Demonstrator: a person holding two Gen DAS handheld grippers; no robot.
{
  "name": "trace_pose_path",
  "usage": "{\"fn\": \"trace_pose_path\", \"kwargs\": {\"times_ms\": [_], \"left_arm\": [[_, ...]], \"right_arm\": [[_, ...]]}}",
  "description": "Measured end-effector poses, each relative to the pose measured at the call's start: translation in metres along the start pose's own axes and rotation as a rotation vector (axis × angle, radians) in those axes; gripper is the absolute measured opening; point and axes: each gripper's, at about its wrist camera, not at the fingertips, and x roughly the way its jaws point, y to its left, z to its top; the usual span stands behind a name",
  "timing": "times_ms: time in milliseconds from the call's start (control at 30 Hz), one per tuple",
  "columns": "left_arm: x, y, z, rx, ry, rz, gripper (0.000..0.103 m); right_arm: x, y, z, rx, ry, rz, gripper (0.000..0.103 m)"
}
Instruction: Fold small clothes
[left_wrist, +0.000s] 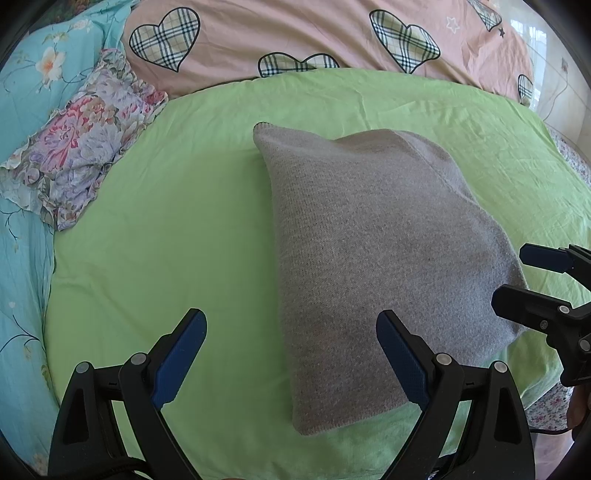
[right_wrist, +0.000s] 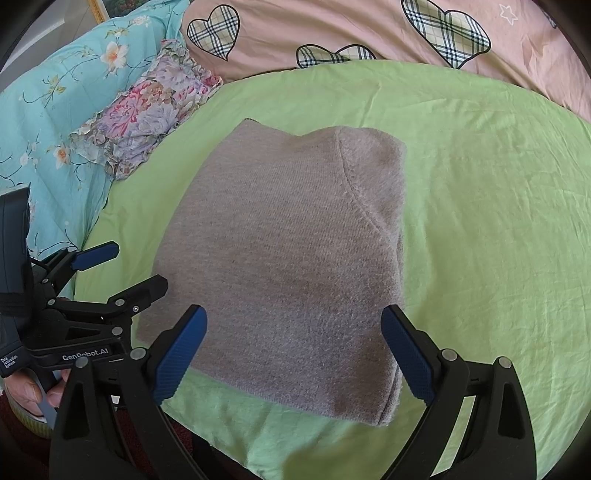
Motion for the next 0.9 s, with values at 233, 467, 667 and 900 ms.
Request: {"fn": "trace_pose_path", "kwargs": {"times_ms": [233,467,667,900], "left_arm": [[-0.0007,-0.0009,-0.0005,0.002,-0.002,-0.001,0.094],[-0.0012,-0.0024,-0.0009,0.002,-0.002,-0.001,0.094],[-0.0015,-0.0037,-0.001,0.001,-0.003,-0.003,0.094],[-0.0013,-0.0044,-0.0005,0.002,-0.002,-0.003,0.094]], "right_arm": [[0.0004,-0.0016,0.0004,-0.001,0.0,0.0,0.095],[-0.0003,-0.0009,0.0,0.0,-0.002,0.001,0.095],[-0.001,-0.0006,0.0002,0.0,-0.002,0.002,0.095],[-0.0021,0.0003,0.0007,0.001,-0.003,0.001,0.095]]}}
